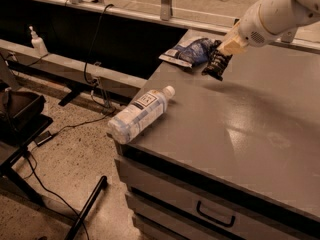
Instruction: Move rxbar chocolate near blue chip bag
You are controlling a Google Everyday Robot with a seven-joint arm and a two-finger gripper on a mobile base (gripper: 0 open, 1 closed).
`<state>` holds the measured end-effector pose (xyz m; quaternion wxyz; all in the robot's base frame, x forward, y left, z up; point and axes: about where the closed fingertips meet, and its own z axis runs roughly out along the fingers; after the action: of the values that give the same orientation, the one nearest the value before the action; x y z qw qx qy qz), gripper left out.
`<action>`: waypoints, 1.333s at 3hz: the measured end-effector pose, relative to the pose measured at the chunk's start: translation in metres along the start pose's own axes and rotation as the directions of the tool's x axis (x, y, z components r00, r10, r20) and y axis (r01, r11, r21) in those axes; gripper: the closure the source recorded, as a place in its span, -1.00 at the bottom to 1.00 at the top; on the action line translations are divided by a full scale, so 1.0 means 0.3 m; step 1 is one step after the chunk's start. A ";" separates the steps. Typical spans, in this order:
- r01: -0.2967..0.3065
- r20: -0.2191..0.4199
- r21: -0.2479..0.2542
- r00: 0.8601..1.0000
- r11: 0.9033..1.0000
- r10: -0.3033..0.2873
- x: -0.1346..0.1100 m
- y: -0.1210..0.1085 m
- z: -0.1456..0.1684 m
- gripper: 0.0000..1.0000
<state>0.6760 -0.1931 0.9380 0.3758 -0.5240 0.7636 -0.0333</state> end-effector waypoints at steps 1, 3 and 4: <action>0.026 0.078 0.060 0.996 0.998 -0.030 -0.004 0.014 0.059 0.43; 0.055 0.099 0.062 0.993 0.997 -0.061 -0.014 0.038 0.110 -0.50; 0.057 0.100 0.060 0.993 0.997 -0.062 -0.017 0.042 0.114 -0.94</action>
Offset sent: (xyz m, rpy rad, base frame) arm 0.0149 0.0238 -0.0360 0.0301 -0.1422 0.0761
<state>0.6880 -0.1716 0.9106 0.4277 -0.5367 0.7263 -0.0394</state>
